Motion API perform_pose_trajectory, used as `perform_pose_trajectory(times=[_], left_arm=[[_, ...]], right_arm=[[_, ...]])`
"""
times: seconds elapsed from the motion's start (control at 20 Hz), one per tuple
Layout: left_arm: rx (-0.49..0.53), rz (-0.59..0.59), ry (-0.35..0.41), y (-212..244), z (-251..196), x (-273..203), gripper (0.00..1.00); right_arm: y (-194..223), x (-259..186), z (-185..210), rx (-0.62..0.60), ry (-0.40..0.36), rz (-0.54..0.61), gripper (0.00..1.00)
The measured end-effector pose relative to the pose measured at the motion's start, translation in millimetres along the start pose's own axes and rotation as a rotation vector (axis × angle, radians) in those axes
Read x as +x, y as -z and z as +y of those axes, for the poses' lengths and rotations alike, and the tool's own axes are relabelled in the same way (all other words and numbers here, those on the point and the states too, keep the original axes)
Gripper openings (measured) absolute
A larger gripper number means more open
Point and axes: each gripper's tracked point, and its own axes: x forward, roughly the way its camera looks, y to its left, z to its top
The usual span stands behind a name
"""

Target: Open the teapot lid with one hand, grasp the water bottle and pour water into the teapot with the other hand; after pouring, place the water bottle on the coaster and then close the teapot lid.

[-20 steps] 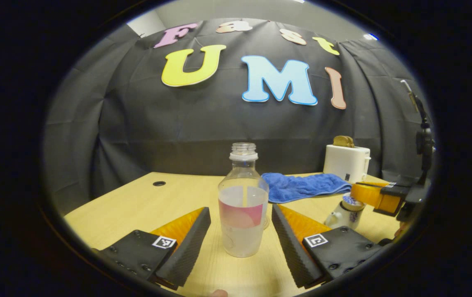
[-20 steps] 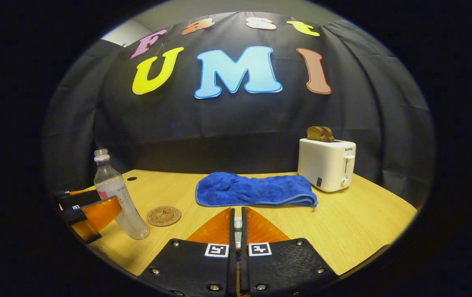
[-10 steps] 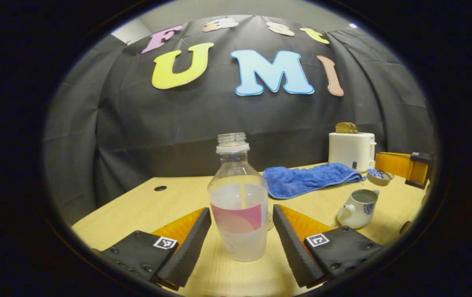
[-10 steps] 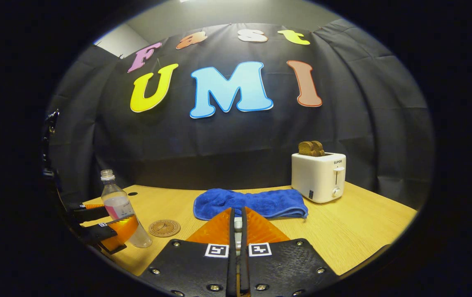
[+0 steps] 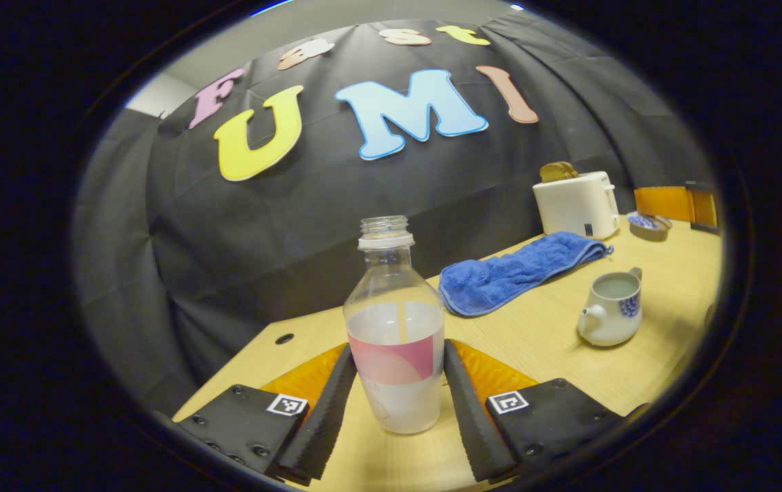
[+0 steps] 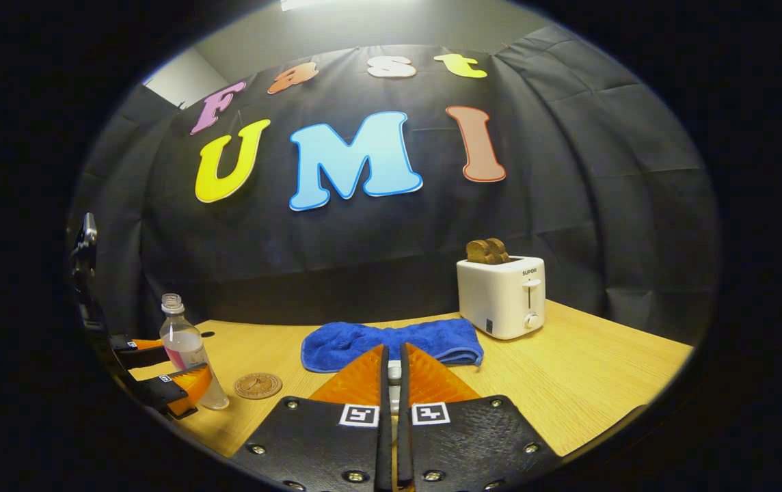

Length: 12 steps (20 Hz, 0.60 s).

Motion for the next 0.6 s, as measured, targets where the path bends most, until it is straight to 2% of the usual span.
perform_pose_trajectory(times=[0.25, 0.6], left_arm=[[0.184, -0.004, -0.007, -15, 3, -1, 0.89], [0.42, -0.009, 0.012, -30, -24, -3, 0.88]], right_arm=[[-7, -6, -18, 0.027, 0.037, -0.023, 0.03], [-7, -13, -41, 0.042, 0.087, -0.042, 0.03]])
